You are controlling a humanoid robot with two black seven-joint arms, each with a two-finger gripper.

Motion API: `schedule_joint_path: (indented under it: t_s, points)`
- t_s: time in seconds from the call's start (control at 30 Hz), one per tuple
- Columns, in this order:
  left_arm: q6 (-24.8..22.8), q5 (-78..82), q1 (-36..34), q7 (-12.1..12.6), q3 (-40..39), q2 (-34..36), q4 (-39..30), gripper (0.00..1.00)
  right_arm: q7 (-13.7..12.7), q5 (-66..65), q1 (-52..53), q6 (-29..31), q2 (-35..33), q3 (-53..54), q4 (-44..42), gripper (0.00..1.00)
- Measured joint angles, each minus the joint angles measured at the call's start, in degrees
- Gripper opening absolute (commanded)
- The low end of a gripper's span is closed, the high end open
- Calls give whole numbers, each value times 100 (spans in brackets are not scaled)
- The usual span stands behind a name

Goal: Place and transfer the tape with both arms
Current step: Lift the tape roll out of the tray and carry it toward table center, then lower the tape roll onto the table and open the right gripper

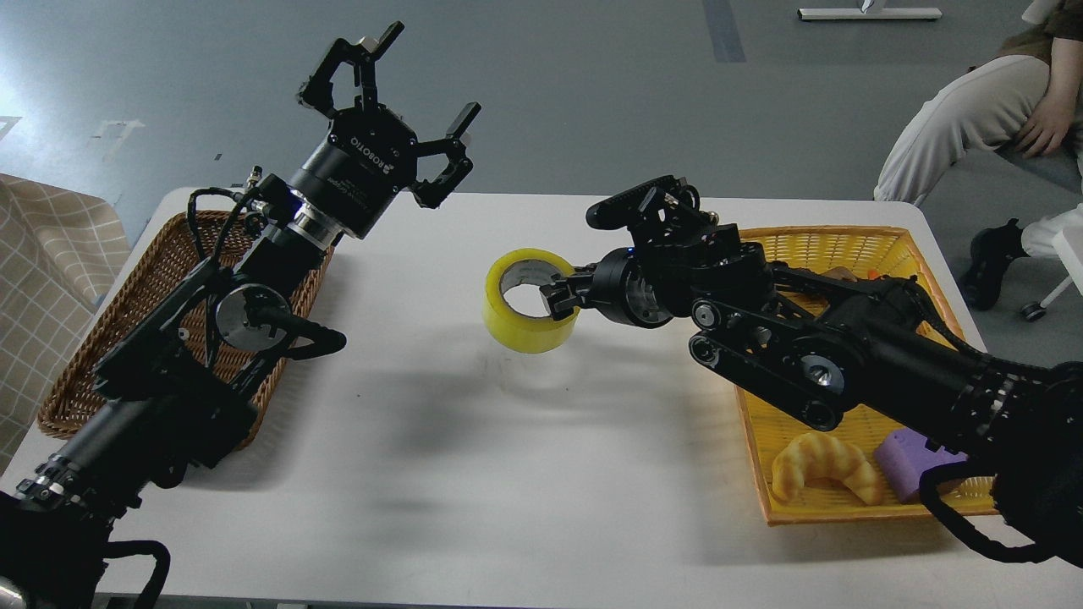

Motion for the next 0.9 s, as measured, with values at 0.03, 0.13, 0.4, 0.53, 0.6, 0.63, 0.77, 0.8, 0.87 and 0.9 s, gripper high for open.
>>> schedule_joint_path:
  t_s: [0.03, 0.13, 0.4, 0.53, 0.6, 0.63, 0.77, 0.8, 0.87, 0.9]
  points:
    - [0, 0, 6, 0, 0, -4, -15, 98, 0, -6, -13, 0, 38, -6, -95, 0]
    - [0, 0, 10, 0, 0, -19, -49, 98, -8, -20, -41, 0, 68, -13, -418, 0]
    - [0, 0, 13, 0, 0, -64, -58, 98, -5, -9, -139, -1, 77, -177, -788, 0]
    - [0, 0, 13, 0, -1, -73, -58, 98, -2, 15, -171, 0, 76, -184, -777, 0]
    - [0, 0, 12, 0, -1, -73, -68, 98, -1, 33, -175, 0, 76, -183, -721, 0]
    - [0, 0, 12, 0, -1, -73, -77, 98, -1, 36, -176, -1, 76, -180, -700, 0]
    - [0, 0, 13, 0, -1, -59, -89, 98, 0, 41, -195, -1, 76, -177, -569, 0]
    - [0, 0, 14, 3, -1, -58, -91, 98, 3, 44, -212, -1, 76, -177, -505, 0]
    - [0, 0, 21, 7, -1, -58, -93, 98, 7, 47, -246, -1, 76, -178, -397, 0]
    - [0, 0, 25, 7, -1, -57, -93, 98, 7, 48, -262, 0, 75, -180, -349, 0]
